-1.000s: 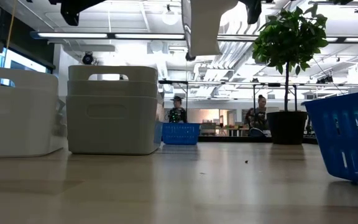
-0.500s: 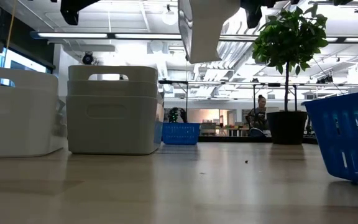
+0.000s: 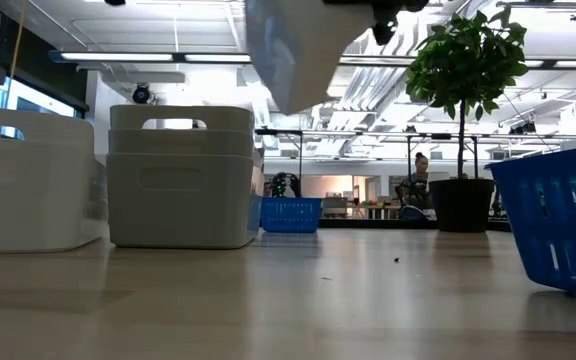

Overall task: Stack baskets by color
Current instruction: Stack the top white bin on top of the bottom white bins

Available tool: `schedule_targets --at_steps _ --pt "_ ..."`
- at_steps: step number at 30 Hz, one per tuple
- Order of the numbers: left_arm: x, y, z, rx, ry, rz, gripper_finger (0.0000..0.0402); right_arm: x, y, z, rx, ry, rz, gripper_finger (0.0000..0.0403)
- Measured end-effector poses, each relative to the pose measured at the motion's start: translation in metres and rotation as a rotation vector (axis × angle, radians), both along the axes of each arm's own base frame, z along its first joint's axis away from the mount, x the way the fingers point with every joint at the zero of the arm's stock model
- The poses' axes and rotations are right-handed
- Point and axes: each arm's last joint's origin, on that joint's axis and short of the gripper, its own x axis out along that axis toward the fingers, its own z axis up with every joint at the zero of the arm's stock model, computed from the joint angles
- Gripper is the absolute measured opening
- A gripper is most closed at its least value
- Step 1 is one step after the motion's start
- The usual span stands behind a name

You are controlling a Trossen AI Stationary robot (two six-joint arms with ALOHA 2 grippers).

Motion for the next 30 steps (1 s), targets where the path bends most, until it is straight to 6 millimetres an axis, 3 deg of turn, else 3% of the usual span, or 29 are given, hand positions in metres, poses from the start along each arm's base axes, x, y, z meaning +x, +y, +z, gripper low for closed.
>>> schedule_targets --at_steps 6,17,30 --pt "-0.008 0.001 0.012 0.009 -0.145 0.013 0.02 0.036 0.021 0.005 -0.032 0.01 0.097 0.0" --pt "-0.009 0.0 0.013 0.08 -0.128 0.011 0.02 0.113 0.042 0.014 -0.041 0.008 0.086 0.0" --pt "-0.009 -0.001 0.013 0.117 -0.121 0.012 0.02 0.156 0.036 0.012 -0.045 0.027 0.1 0.0"
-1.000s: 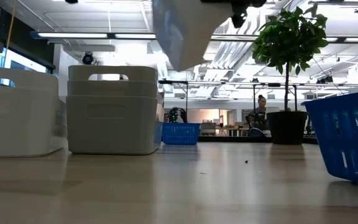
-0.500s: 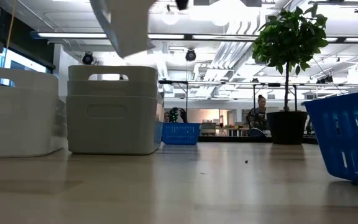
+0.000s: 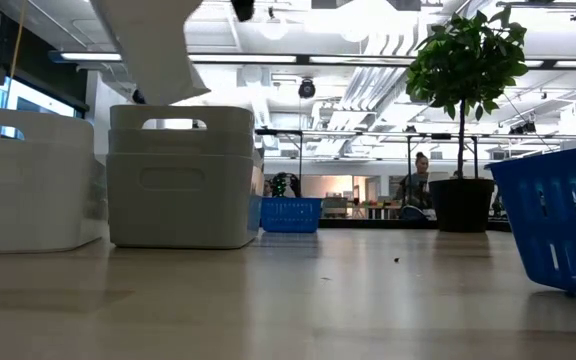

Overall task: Stack baskets by color
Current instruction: Stack the top white bin on top of the bottom white bins

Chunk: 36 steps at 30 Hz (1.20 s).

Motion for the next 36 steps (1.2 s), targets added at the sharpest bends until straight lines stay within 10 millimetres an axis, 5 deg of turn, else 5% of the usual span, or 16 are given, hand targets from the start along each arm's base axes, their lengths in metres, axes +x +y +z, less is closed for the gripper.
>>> schedule_targets --at_steps 12,22,36 --pt "-0.002 -0.005 0.001 0.013 -0.017 -0.151 0.02 0.004 -0.009 0.007 -0.035 -0.017 0.052 0.0" --pt "-0.024 -0.006 0.01 0.011 0.186 -0.171 0.02 0.008 -0.015 0.003 -0.073 -0.031 0.045 0.0" --pt "-0.046 0.0 0.016 -0.004 0.124 -0.052 0.02 0.074 0.0 -0.03 -0.114 0.02 0.14 0.0"
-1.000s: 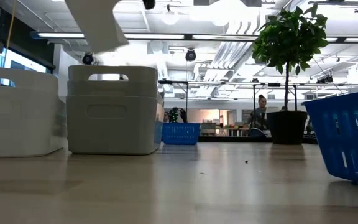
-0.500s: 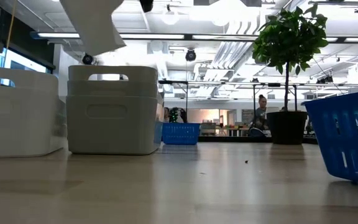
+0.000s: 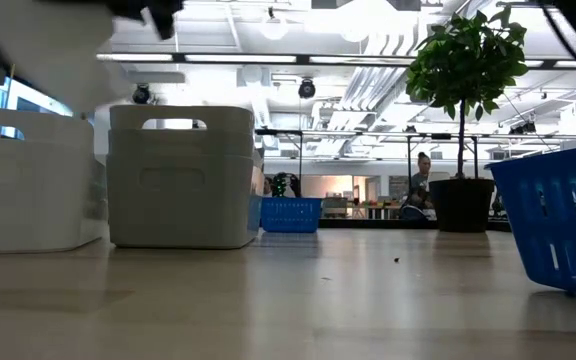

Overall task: Stack baskets by color
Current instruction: Stack the top white bin on top of the bottom white bins

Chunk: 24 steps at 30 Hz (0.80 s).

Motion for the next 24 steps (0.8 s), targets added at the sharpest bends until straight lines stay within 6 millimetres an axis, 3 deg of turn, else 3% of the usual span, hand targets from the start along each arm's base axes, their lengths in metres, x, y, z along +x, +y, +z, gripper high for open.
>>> schedule_targets --at_steps 6,11,24 --pt "0.001 0.001 -0.001 -0.005 0.013 0.023 0.02 0.018 -0.001 -0.016 -0.053 0.102 0.048 0.0" --pt "0.001 0.001 -0.001 -0.009 0.013 0.029 0.02 0.014 -0.001 -0.026 -0.133 0.227 0.056 0.0" --pt "0.001 0.001 -0.001 -0.01 0.013 0.028 0.02 0.005 -0.005 -0.036 -0.216 0.358 0.045 0.0"
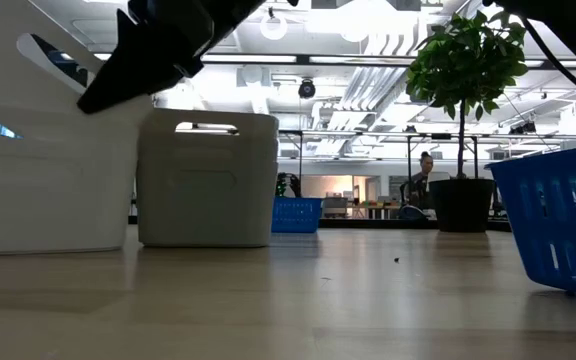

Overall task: Stack baskets by color
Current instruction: Stack the top white bin on top of the bottom white bins

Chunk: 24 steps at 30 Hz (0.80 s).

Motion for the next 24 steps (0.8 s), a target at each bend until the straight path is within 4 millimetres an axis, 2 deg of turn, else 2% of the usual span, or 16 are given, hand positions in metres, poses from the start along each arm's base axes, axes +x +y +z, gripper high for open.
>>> schedule_targets --at_steps 24 --pt "-0.0003 0.0012 -0.0003 -0.021 0.003 0.038 0.02 -0.0029 -0.0053 0.0015 -0.091 0.03 0.067 0.0"
